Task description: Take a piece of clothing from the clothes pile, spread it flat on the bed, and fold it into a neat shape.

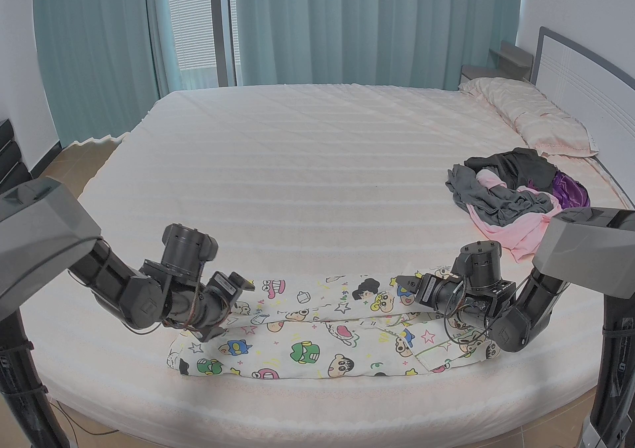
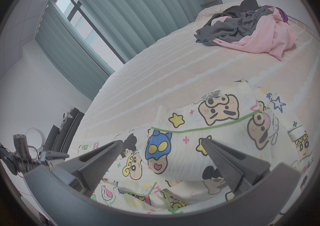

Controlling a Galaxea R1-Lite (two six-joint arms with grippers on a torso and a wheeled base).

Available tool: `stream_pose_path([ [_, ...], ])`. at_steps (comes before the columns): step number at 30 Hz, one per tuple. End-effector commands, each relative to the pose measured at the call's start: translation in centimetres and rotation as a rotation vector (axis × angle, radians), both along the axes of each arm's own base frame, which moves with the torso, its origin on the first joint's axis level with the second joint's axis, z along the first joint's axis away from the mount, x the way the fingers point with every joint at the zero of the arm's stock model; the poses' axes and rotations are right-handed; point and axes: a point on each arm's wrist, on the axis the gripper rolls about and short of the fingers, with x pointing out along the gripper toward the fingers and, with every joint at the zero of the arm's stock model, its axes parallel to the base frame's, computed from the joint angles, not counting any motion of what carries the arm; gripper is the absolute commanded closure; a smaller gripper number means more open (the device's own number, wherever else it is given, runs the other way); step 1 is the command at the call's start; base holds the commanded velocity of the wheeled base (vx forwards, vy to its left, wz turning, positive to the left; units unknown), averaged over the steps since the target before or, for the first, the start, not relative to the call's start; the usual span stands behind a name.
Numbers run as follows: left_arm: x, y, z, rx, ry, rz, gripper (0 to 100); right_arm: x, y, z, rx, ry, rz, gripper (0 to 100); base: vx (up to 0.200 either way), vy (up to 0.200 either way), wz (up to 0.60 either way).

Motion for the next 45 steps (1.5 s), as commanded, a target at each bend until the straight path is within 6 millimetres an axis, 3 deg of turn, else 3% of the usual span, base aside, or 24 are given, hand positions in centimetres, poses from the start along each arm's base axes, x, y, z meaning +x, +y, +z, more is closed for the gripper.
stream_pose_path([
  [1,0.6,2.6,4.0,-0.004,-0.139,0.032,0,-0.1,0.1,0.0,0.000,0.000,0.002,0,0.000,0.000,0.00],
  [2,0.6,2.8,4.2,0.003,-0.145,0.029,0,-0.1,0.1,0.0,0.000,0.000,0.002,0,0.000,0.000,0.00],
  [4,1.6,5.1,4.3,0.081,-0.185,-0.004,0,-0.1,0.1,0.0,0.000,0.000,0.005,0,0.000,0.000,0.00],
  [5,1.6,5.1,4.3,0.081,-0.185,-0.004,0,-0.1,0.1,0.0,0.000,0.000,0.005,0,0.000,0.000,0.00],
  [7,2.4,7.7,4.6,0.086,-0.206,-0.072,0,-0.2,0.2,0.0,-0.001,0.000,0.007,0,0.000,0.000,0.00],
  [15,3.2,10.7,2.5,0.169,-0.167,-0.317,0,-0.3,0.4,-0.1,-0.003,0.004,0.013,0,0.000,0.000,0.00],
  [28,5.7,10.7,-0.2,0.202,-0.152,-0.439,0,-0.4,0.4,-0.2,-0.005,0.010,0.015,0,0.000,0.000,0.00],
  [45,6.7,11.2,-1.0,0.231,-0.137,-0.467,0,-0.4,0.5,-0.3,-0.005,0.012,0.016,0,0.000,0.000,0.00],
])
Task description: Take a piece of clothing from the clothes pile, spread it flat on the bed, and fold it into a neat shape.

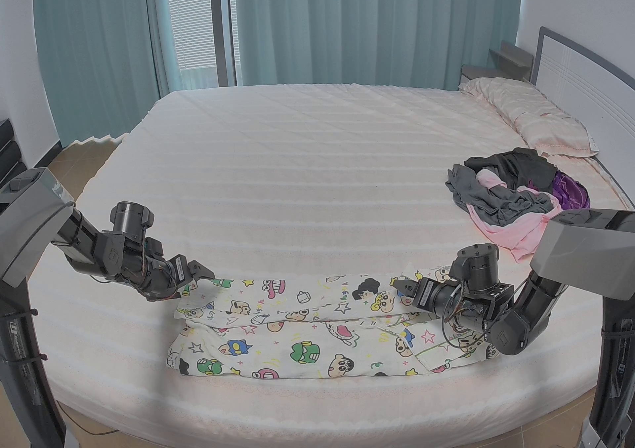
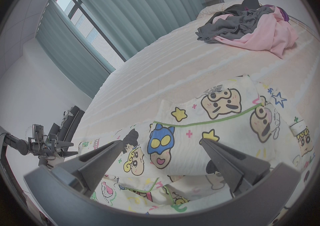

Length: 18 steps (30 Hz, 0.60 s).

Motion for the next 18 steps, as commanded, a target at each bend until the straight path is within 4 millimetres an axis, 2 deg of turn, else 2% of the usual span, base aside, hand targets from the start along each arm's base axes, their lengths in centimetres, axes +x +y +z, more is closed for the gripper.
stream_pose_path([
  [1,0.3,0.4,-0.4,0.002,0.007,0.011,100,0.0,0.0,-0.1,-0.002,0.001,0.001,0,0.000,0.000,0.00],
  [18,0.0,3.1,-0.8,0.041,0.023,0.041,100,0.1,0.0,-0.1,-0.001,0.002,-0.001,0,0.000,0.000,0.00],
])
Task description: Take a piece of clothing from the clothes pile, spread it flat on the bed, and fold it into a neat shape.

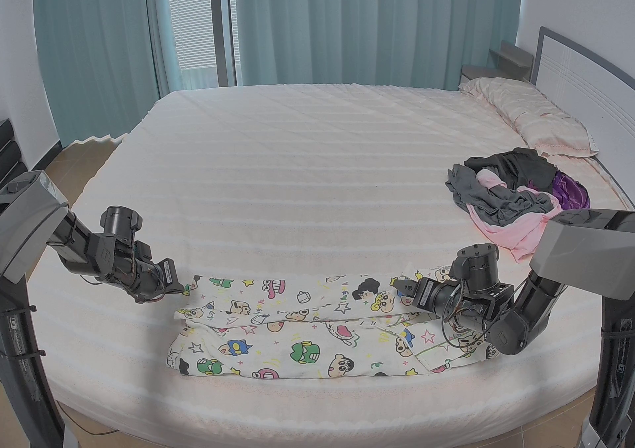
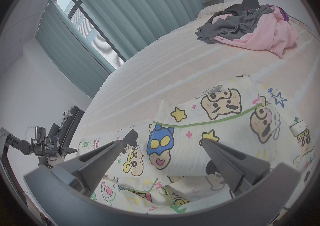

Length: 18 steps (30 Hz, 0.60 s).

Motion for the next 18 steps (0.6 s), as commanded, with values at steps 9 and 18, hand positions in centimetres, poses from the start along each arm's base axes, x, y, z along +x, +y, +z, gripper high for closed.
stream_pose_path([
  [9,-0.36,0.76,-0.05,-0.075,-0.007,-0.060,0,-0.01,0.02,-0.05,0.000,0.001,0.001,0,0.000,0.000,0.00],
  [18,-0.28,0.34,0.02,-0.159,-0.015,-0.117,0,0.01,-0.03,-0.10,-0.001,0.002,-0.001,0,0.000,0.000,0.00],
])
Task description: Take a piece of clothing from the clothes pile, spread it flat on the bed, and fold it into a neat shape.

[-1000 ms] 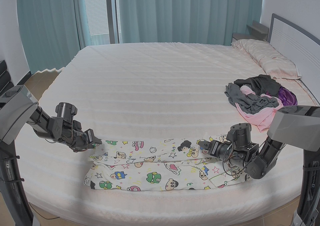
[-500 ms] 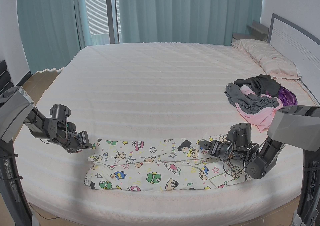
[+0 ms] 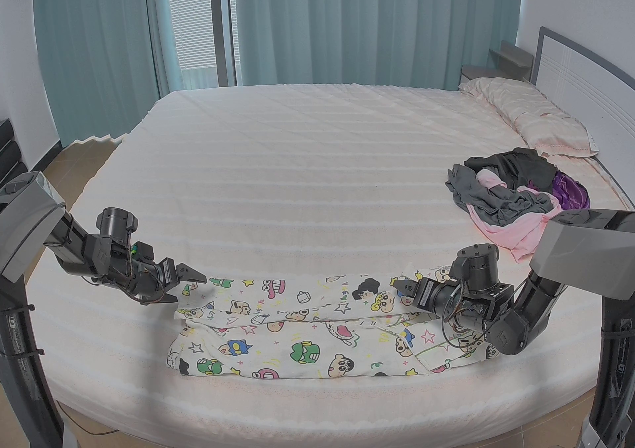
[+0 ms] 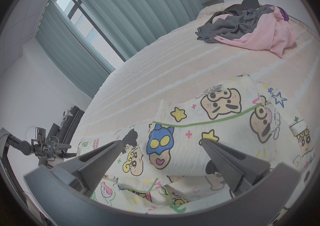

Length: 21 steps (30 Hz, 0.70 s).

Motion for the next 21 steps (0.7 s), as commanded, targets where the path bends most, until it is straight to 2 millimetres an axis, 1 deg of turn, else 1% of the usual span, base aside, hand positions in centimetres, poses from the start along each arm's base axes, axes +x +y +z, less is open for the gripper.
stream_pose_path([
  [1,0.0,-0.1,0.0,-0.023,0.000,-0.013,0,0.0,0.0,-0.1,-0.001,0.002,-0.001,0,0.000,0.000,0.00],
  [6,0.1,-0.1,0.1,-0.052,-0.004,-0.030,0,0.1,0.0,0.0,0.000,-0.001,-0.001,0,0.000,0.000,0.00],
  [7,0.3,-0.1,0.0,-0.053,-0.005,-0.029,100,0.1,0.0,0.0,0.000,-0.001,-0.001,0,0.000,0.000,0.00],
  [9,0.7,-0.1,-0.5,-0.054,0.001,-0.028,100,0.1,0.0,0.0,0.000,-0.001,-0.001,0,0.000,0.000,0.00],
  [13,1.2,0.2,-0.8,-0.045,-0.001,-0.018,100,0.1,-0.1,0.0,0.000,-0.001,-0.004,0,0.000,0.000,0.00],
  [19,1.1,0.6,-0.6,-0.042,-0.007,-0.012,100,0.1,-0.1,0.0,0.000,-0.001,-0.004,0,0.000,0.000,0.00],
  [21,1.1,0.6,-0.3,-0.040,-0.018,-0.012,100,0.2,-0.2,0.0,0.000,-0.001,-0.005,0,0.000,0.000,0.00],
])
